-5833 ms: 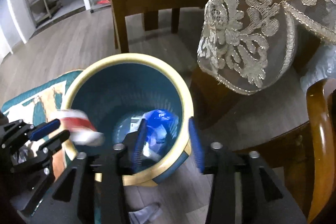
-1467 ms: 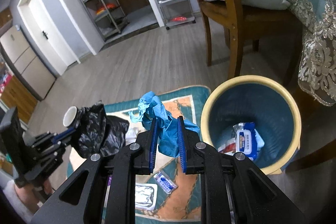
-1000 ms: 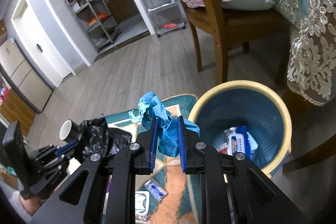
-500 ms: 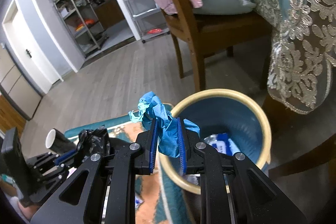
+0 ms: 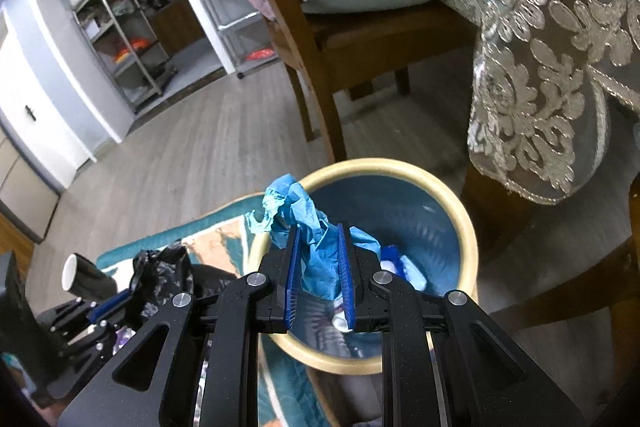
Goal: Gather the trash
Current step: 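Carry the black bag and blue glove over the wastebasket, then open the left tool to drop the black bag while the right tool releases the blue glove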
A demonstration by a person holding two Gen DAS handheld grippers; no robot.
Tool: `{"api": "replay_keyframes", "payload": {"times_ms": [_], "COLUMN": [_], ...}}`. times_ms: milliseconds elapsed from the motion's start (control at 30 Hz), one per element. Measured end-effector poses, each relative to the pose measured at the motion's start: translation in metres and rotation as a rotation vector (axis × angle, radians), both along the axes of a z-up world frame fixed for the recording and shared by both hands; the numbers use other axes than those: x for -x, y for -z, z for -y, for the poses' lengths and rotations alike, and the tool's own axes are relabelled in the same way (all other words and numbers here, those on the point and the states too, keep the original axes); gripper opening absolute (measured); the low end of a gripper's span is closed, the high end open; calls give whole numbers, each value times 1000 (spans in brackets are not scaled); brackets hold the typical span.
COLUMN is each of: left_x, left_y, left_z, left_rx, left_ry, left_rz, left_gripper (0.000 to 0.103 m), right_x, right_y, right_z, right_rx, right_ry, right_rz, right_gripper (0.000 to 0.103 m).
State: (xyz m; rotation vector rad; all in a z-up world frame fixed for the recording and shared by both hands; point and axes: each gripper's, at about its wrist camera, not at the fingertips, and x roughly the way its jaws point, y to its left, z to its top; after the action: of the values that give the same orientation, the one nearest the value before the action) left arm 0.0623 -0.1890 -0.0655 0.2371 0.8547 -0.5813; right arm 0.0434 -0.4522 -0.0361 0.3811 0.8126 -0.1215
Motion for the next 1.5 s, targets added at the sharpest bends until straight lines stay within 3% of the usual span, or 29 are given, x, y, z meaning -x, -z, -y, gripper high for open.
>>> {"api": "replay_keyframes", "payload": {"times_ms": [400, 900, 1500], "left_x": [-2, -7, -15], "left_y": [14, 58, 57], "left_z": [33, 83, 107], "left_rx": [1, -79, -18], "left_ry": [39, 123, 115], "left_rz": [-6, -50, -22], "left_gripper": [9, 9, 12], "right_x": [7, -10, -11], "right_y": [10, 60, 55], "right_z": [17, 36, 45], "right_rx": [13, 18, 16], "right_ry": [39, 69, 92], "right_rz": [-33, -180, -137], "right_gripper": [19, 19, 20]}}
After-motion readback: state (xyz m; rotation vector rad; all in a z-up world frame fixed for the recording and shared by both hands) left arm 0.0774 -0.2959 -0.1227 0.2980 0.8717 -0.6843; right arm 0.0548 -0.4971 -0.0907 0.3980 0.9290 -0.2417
